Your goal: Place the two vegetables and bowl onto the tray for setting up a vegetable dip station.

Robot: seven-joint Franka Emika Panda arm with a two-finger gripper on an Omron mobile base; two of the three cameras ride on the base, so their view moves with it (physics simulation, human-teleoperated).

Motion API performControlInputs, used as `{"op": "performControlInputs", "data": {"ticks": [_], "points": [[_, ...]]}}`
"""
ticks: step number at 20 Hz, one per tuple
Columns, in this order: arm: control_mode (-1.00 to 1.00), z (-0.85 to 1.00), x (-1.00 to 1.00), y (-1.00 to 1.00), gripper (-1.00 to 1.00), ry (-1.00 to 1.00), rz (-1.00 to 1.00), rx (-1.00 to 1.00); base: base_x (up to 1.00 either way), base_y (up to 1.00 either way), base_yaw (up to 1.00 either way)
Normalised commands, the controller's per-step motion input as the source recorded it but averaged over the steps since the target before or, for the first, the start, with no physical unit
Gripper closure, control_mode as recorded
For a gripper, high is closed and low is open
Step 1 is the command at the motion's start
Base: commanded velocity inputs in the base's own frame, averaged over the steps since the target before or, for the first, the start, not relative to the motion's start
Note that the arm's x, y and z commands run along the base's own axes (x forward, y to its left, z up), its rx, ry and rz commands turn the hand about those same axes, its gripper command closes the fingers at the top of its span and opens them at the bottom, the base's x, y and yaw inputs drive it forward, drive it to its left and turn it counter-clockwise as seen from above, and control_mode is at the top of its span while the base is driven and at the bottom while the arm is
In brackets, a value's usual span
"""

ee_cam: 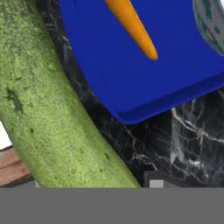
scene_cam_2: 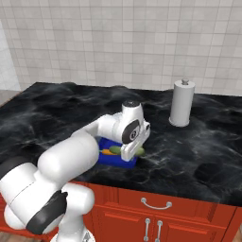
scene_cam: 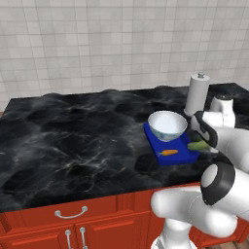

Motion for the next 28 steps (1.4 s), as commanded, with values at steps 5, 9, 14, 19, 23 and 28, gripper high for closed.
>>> {"op": "performControlInputs", "data": {"ticks": [5,9,14,19,23,28], "points": [[-1.00,0.01,0.06,0.24,1.00,0.10,0.10,0.00,0.00,0.00,0.00],[-1.00,0.00,0.03,0.26,1.00,0.00,0.06,0.03,0.00,0.00,0.00],[-1.00,-0.03,0.02,0.18,1.00,0.00,0.03,0.06,0.00,0.00,0.00],[-1.00,-0.08,0.00,0.19,1.00,-0.01,0.02,0.07,0.00,0.00,0.00],[-1.00,-0.12,0.02,0.20,1.00,0.00,0.00,0.03,0.00,0.00,0.00],[-1.00,-0.15,0.06,0.14,1.00,0.00,0.00,0.01,0.00,0.00,0.00]]}}
